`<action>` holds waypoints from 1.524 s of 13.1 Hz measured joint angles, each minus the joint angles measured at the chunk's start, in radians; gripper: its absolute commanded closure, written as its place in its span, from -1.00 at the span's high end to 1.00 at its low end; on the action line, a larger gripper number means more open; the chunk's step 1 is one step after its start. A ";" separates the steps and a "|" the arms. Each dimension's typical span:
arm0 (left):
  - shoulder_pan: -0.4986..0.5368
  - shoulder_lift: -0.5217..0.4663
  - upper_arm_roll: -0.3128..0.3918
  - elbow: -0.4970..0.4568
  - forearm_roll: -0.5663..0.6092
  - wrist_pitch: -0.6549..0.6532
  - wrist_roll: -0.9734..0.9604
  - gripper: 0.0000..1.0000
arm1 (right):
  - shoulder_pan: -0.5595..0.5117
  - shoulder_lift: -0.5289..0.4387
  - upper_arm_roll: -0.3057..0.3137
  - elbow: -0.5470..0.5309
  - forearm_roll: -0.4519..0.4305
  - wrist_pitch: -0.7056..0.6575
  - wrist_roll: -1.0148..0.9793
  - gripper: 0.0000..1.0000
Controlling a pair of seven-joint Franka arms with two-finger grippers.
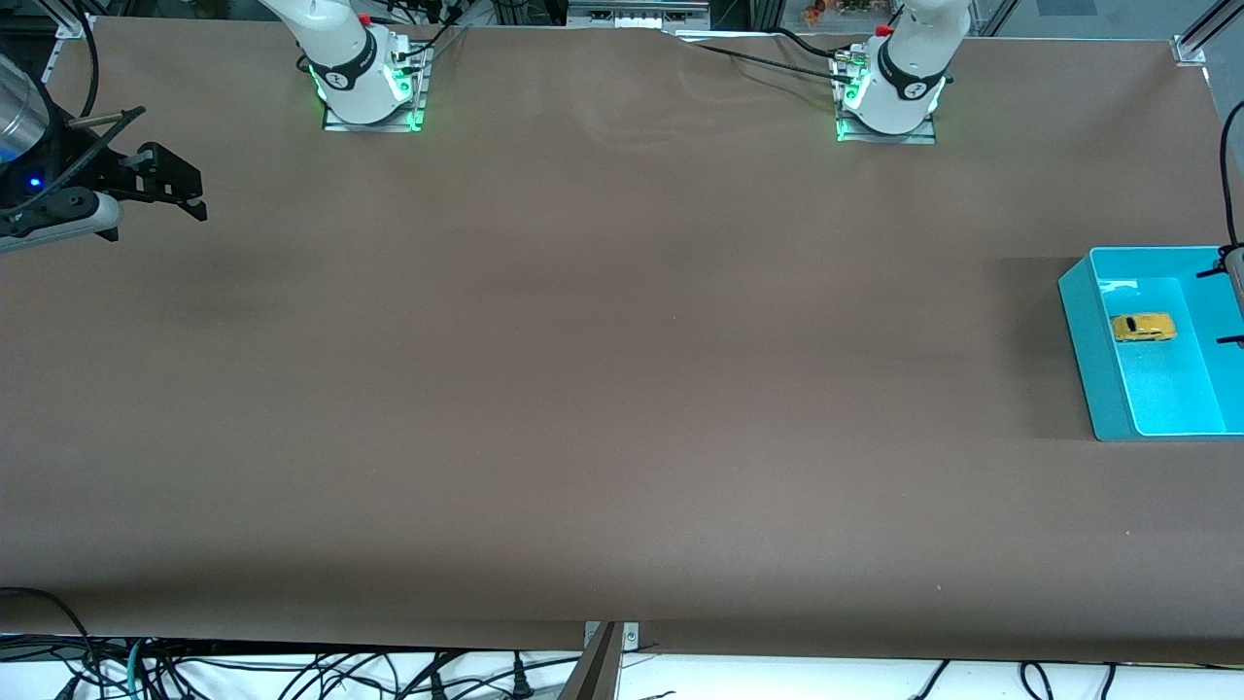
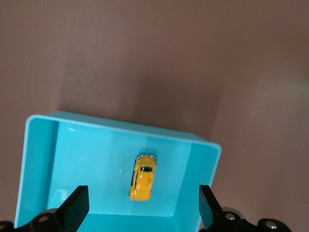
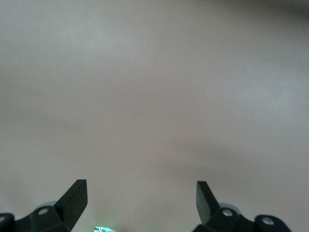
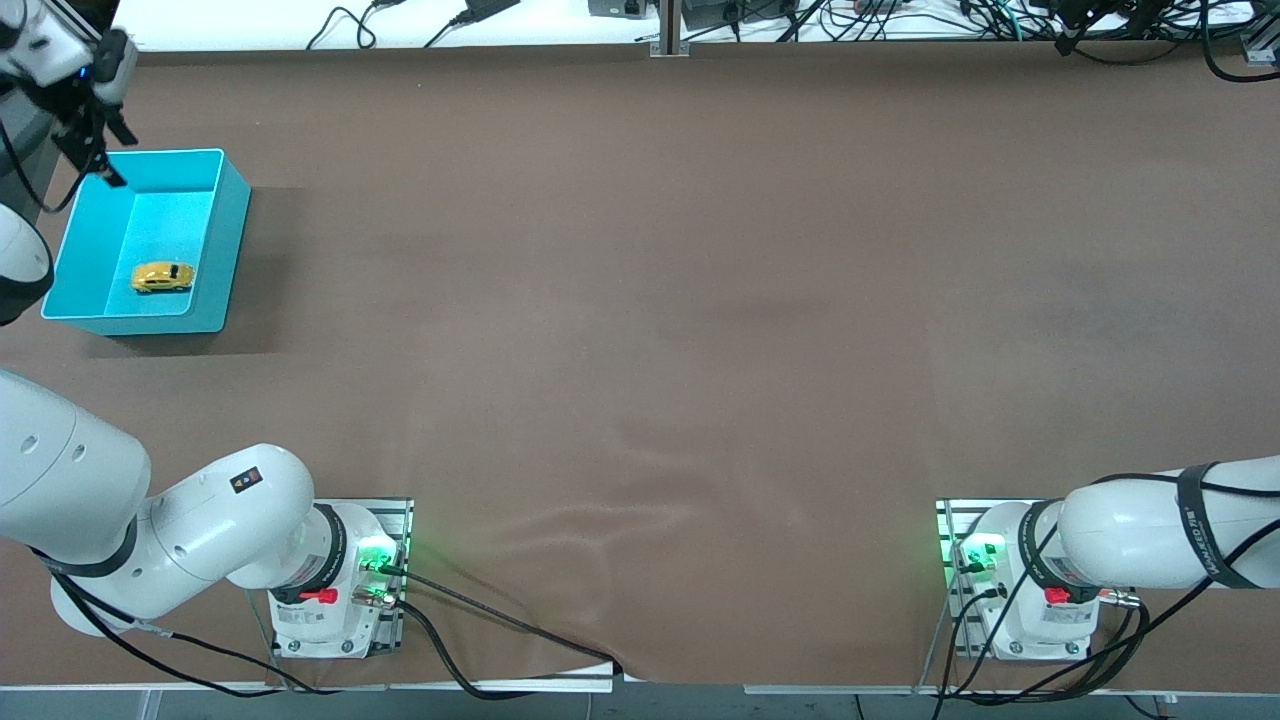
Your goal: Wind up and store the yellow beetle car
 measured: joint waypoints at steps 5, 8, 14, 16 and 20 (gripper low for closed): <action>-0.005 -0.013 -0.123 0.111 -0.059 -0.125 -0.295 1.00 | -0.017 0.010 -0.004 -0.001 0.000 0.000 -0.008 1.00; -0.017 -0.016 -0.210 0.178 -0.071 -0.171 -0.461 1.00 | -0.039 0.014 0.014 -0.002 0.000 0.000 -0.008 1.00; -0.299 -0.113 -0.070 0.163 -0.121 -0.212 -0.889 1.00 | -0.057 0.012 0.039 -0.002 0.000 0.000 -0.009 1.00; -0.401 -0.139 0.011 0.140 -0.163 -0.212 -1.042 1.00 | -0.061 0.012 0.039 -0.002 0.000 -0.001 -0.012 1.00; -0.601 -0.226 0.128 0.048 -0.191 -0.185 -1.439 1.00 | -0.069 0.011 0.036 -0.002 0.000 -0.002 -0.015 1.00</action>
